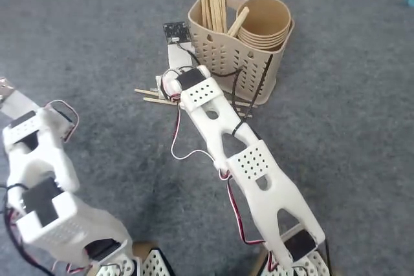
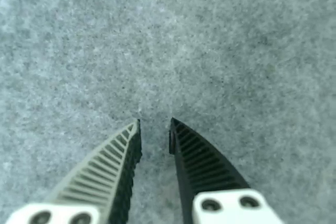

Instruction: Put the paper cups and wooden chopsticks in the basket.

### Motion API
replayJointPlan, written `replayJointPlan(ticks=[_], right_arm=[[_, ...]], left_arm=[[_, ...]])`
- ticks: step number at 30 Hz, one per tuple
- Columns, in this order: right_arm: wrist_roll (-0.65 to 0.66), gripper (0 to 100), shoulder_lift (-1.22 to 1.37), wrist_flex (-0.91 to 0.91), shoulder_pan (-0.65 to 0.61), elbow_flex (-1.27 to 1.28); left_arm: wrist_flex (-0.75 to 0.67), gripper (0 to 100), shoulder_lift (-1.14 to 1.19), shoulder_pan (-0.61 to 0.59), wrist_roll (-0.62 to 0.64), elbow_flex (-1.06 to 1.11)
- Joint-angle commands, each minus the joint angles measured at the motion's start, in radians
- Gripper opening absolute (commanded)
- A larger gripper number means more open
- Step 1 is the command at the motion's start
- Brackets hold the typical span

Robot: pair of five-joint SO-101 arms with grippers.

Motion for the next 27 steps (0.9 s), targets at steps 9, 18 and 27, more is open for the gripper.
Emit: replayJointPlan(ticks=[9, 18, 27], right_arm=[[-0.011, 0.9, -0.099, 0.49, -0.153, -0.005], [-0.025, 0.9, -0.094, 0.615, -0.213, -0.135], [-0.043, 0.9, -0.099, 0.65, -0.191, -0.224]], left_arm=[[-0.023, 8, -0.008, 0.011, 0.005, -0.028], [-0.023, 8, -0.008, 0.006, 0.003, -0.028], [-0.023, 8, -0.008, 0.006, 0.003, -0.028]])
